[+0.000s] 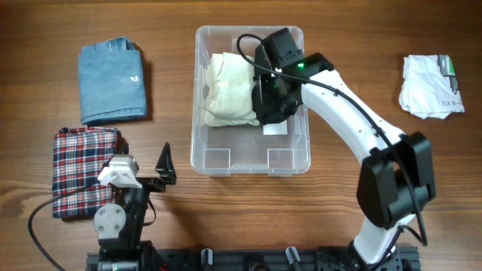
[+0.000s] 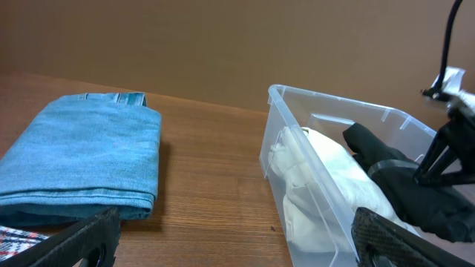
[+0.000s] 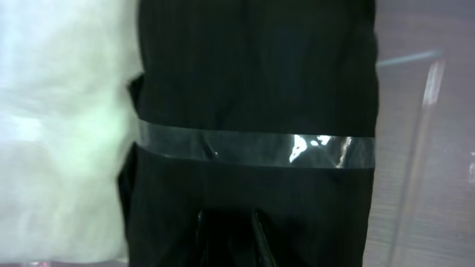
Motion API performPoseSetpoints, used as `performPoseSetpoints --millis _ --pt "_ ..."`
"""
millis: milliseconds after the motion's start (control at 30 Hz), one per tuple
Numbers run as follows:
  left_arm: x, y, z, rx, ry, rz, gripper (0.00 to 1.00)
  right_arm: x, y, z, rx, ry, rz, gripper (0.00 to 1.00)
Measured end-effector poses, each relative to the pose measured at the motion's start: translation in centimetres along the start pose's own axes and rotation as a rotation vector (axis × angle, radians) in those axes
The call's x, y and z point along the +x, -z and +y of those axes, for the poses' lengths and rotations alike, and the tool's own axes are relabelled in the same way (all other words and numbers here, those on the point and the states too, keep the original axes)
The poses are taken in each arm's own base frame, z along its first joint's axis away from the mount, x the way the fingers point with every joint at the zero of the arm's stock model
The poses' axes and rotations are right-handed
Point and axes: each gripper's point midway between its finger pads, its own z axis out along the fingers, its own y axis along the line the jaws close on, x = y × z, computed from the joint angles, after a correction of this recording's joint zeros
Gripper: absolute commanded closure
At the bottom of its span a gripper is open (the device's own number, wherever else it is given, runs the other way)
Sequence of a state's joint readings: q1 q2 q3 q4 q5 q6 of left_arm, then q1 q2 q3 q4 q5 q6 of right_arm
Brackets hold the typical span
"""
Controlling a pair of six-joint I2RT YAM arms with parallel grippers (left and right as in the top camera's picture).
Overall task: Pack container
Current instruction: 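Lower the black garment beside the cream bundle in the bin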
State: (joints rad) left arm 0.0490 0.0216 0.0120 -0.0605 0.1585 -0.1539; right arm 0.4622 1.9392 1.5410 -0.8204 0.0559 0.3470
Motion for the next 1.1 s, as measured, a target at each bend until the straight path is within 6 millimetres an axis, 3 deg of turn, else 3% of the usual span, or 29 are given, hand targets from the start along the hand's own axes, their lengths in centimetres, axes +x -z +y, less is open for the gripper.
performPoseSetpoints --millis 267,467,633,833,1100 --pt "0.0 0.0 0.0 0.000 0.000 0.000 0.00 1.5 -3.5 -0.3 0.025 -0.004 0.079 0.86" --pt "0.0 0.0 0.0 0.000 0.000 0.000 0.00 1.3 -3.7 -0.3 0.026 -0.004 0.070 0.86" --pt "0.0 0.0 0.0 0.000 0.000 0.000 0.00 -0.2 -2.4 -0.4 0.039 -0.007 0.002 0.83" --pt "0.0 0.0 0.0 0.000 0.000 0.000 0.00 -3.5 1.4 0.0 0.012 -0.024 -0.155 0.81" --pt "0.0 0.0 0.0 0.000 0.000 0.000 0.00 -6.7 2.4 0.9 -0.027 -0.038 -0.294 0.81"
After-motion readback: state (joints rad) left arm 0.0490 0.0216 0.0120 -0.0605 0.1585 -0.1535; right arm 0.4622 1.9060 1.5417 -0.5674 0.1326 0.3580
